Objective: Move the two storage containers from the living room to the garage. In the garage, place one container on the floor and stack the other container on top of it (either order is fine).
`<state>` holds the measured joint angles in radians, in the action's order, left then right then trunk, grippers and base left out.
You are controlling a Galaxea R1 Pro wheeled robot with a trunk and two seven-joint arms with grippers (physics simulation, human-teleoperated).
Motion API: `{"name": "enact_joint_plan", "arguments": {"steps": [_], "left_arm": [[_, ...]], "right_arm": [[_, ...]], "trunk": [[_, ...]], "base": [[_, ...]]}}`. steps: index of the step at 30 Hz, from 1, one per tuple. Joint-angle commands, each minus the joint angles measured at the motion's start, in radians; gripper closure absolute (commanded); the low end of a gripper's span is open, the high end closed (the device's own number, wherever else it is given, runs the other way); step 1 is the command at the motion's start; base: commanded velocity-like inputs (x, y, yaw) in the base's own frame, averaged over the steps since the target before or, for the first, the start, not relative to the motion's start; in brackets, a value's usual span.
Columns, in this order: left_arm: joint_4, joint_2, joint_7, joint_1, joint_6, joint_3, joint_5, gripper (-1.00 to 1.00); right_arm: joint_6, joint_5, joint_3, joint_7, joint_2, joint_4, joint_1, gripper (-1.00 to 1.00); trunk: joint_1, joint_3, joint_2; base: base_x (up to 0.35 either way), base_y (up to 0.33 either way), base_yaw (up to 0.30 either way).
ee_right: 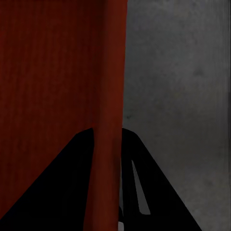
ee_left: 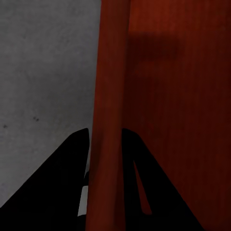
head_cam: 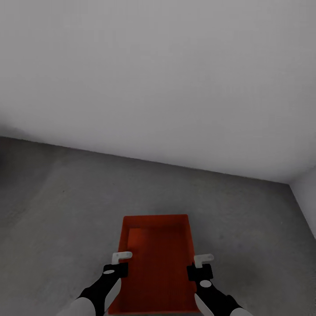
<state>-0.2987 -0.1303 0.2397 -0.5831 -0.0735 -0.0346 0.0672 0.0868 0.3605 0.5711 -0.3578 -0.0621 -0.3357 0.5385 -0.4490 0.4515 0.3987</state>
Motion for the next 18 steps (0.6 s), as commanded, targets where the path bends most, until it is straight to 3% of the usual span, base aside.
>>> {"name": "enact_joint_plan", "arguments": {"steps": [1, 18], "left_arm": [[-0.001, 0.001, 0.013, 0.000, -0.008, 0.033, 0.002, 1.00], [-0.002, 0.001, 0.013, 0.000, -0.008, 0.033, 0.002, 1.00]], "right_arm": [[0.008, -0.009, -0.016, -0.081, 0.010, -0.002, 0.001, 1.00], [0.008, -0.009, -0.016, -0.081, 0.010, -0.002, 0.001, 1.00]], "trunk": [[-0.001, 0.001, 0.001], [-0.001, 0.001, 0.001]], "base": [[0.321, 0.000, -0.299], [0.321, 0.000, -0.299]]}}
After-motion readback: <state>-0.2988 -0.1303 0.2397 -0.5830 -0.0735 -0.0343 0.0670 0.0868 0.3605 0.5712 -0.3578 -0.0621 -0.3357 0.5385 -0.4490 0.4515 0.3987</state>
